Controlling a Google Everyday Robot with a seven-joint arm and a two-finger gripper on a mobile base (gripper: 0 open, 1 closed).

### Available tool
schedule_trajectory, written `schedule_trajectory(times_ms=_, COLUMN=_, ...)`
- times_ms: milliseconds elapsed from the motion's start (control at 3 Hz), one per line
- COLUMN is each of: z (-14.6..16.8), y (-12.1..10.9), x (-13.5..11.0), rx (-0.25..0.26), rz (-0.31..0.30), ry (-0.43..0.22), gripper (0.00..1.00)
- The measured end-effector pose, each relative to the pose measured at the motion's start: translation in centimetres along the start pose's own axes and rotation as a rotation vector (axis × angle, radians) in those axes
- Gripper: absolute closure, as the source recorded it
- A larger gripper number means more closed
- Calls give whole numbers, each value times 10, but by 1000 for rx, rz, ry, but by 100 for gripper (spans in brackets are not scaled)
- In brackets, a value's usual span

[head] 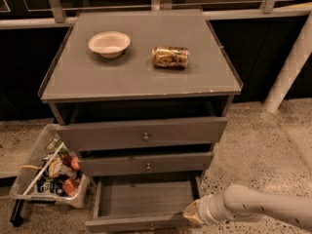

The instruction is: Close bottom drawer

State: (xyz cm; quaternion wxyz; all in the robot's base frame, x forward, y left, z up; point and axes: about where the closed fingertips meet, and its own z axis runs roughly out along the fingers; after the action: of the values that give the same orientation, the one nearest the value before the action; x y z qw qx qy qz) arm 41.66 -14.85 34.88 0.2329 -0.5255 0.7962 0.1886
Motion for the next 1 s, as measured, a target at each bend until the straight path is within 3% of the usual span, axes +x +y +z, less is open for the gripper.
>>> schedule_trajectory(times_ms=667, z=15, y=-2, x=7, rx=-2, rz=6, ry=12, gripper=100)
schedule_trajectory(times_ms=1000, z=46, y=-12, x=27, rx=11, rz=14, ry=47, gripper=100)
